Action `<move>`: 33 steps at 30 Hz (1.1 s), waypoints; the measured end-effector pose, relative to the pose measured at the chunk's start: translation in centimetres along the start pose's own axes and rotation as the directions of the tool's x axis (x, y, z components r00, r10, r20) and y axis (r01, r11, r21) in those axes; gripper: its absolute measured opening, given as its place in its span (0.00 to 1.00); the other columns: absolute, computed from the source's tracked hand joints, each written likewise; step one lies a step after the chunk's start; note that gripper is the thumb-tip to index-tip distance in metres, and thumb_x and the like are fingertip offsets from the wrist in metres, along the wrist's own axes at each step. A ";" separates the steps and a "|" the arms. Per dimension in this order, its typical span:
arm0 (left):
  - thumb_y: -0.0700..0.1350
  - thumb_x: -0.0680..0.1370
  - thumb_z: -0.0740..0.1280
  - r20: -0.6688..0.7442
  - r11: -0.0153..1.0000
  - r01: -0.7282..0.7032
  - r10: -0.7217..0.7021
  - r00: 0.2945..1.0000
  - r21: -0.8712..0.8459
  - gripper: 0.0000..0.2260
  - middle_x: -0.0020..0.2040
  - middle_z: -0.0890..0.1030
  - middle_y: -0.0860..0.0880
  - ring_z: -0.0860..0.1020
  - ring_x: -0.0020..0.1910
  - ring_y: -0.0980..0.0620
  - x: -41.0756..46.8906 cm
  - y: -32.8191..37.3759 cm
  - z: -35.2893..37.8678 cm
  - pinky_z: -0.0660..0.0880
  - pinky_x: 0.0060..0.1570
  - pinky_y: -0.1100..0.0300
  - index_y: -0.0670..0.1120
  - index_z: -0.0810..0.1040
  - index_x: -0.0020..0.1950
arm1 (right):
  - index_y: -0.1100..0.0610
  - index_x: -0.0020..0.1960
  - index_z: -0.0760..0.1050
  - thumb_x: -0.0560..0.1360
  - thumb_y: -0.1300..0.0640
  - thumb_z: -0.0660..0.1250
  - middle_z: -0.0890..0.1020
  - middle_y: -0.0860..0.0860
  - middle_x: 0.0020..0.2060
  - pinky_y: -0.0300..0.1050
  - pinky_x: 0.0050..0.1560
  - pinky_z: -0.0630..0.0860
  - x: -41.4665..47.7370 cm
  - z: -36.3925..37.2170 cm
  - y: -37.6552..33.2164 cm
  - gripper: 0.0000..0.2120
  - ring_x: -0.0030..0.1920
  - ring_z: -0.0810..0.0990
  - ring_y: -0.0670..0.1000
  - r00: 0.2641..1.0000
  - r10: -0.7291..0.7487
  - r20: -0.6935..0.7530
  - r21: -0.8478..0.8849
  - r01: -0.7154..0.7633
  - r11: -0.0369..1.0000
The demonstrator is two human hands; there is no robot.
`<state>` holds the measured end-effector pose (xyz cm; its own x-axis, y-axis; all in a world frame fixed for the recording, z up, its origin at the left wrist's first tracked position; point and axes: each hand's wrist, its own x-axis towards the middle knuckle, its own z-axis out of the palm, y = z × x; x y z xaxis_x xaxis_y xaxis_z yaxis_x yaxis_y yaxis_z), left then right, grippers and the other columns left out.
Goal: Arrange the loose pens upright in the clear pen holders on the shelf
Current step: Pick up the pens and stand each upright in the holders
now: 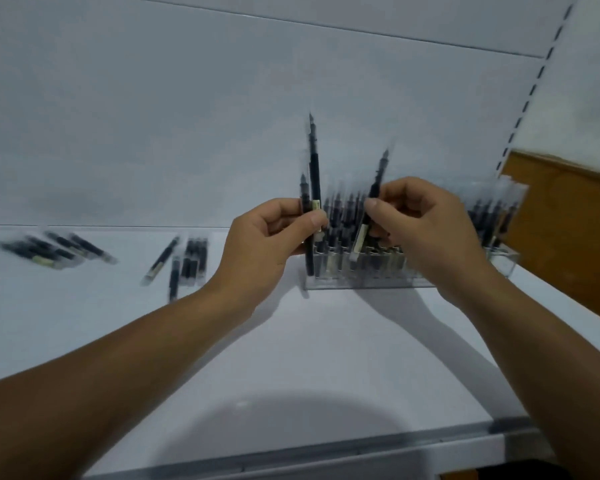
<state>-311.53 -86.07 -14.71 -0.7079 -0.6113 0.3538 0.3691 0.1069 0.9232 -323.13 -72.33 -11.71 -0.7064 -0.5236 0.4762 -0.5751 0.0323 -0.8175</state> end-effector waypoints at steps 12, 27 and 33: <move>0.39 0.71 0.71 0.083 0.998 0.039 -0.036 0.996 -0.039 0.09 0.39 0.85 0.48 0.82 0.38 0.56 -1.2 -1.7 -0.4 0.79 0.42 0.64 0.39 0.81 0.50 | 0.48 0.44 0.75 0.75 0.55 0.72 0.82 0.48 0.38 0.35 0.35 0.77 1.5 0.8 0.8 0.05 0.34 0.82 0.44 0.999 -0.053 0.007 -0.146 0.053 0.988; 0.40 0.71 0.71 0.099 0.999 0.038 -0.040 0.994 0.016 0.06 0.41 0.85 0.44 0.82 0.39 0.55 -1.2 -1.9 -0.3 0.78 0.41 0.64 0.43 0.82 0.48 | 0.56 0.44 0.79 0.74 0.55 0.72 0.83 0.51 0.37 0.53 0.49 0.82 2.1 1.8 0.2 0.05 0.41 0.84 0.52 0.980 0.039 0.193 -0.413 0.045 0.909; 0.40 0.72 0.71 0.108 0.999 0.028 -0.033 0.994 0.046 0.07 0.43 0.85 0.43 0.82 0.39 0.55 -1.1 -1.9 -0.4 0.79 0.43 0.63 0.42 0.82 0.49 | 0.56 0.43 0.80 0.73 0.56 0.71 0.83 0.50 0.37 0.48 0.44 0.81 1.9 2.4 0.3 0.04 0.40 0.82 0.51 0.966 0.040 0.257 -0.566 0.117 0.816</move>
<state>-311.24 -85.87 -16.95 -0.7804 -0.5266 0.3371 0.3208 0.1255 0.9388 -323.62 -75.32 -11.81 -0.5989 -0.7231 0.3442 -0.7857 0.4472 -0.4275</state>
